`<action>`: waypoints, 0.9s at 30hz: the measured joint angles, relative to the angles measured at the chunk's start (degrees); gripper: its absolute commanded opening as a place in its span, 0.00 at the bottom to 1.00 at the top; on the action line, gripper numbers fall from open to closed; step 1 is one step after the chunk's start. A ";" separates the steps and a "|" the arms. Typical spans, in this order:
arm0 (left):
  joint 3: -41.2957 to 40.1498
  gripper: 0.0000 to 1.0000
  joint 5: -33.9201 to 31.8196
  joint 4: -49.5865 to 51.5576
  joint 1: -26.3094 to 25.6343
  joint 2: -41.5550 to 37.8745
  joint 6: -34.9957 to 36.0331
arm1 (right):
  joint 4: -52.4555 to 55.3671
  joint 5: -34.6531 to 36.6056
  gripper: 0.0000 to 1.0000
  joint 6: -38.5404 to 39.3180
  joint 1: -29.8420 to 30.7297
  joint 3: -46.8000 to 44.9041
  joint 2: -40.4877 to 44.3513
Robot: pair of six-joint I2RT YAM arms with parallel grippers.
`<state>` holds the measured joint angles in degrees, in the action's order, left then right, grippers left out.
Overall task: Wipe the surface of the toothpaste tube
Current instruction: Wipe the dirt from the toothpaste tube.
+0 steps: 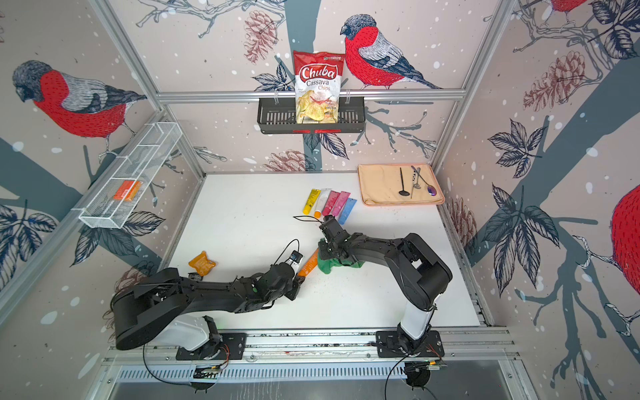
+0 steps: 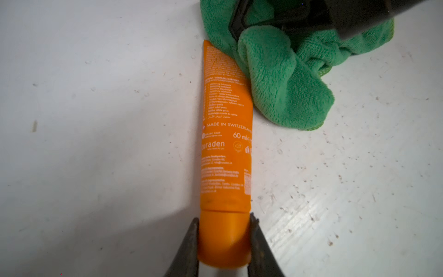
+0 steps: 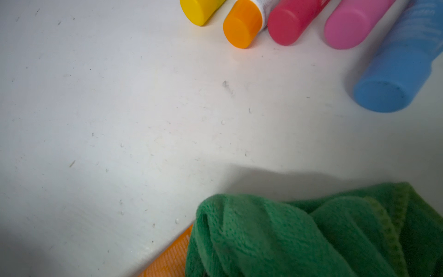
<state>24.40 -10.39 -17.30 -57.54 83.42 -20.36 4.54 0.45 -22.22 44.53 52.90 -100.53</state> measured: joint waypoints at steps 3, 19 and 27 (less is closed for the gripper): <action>0.00 0.07 0.07 0.07 0.00 -0.09 0.04 | -0.09 -1.44 0.02 0.22 1.88 -0.35 0.94; 0.00 0.07 0.13 0.24 0.00 -0.11 0.04 | -4.55 -22.47 0.02 -0.24 5.49 -4.83 4.39; 0.00 0.06 -0.20 0.09 0.00 -0.09 -0.17 | -2.60 -22.91 0.02 -0.04 2.38 -1.42 -0.94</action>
<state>24.40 -10.59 -17.21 -57.54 83.33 -20.53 1.93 -22.46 -22.26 46.92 51.48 -101.47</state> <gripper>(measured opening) 0.268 0.090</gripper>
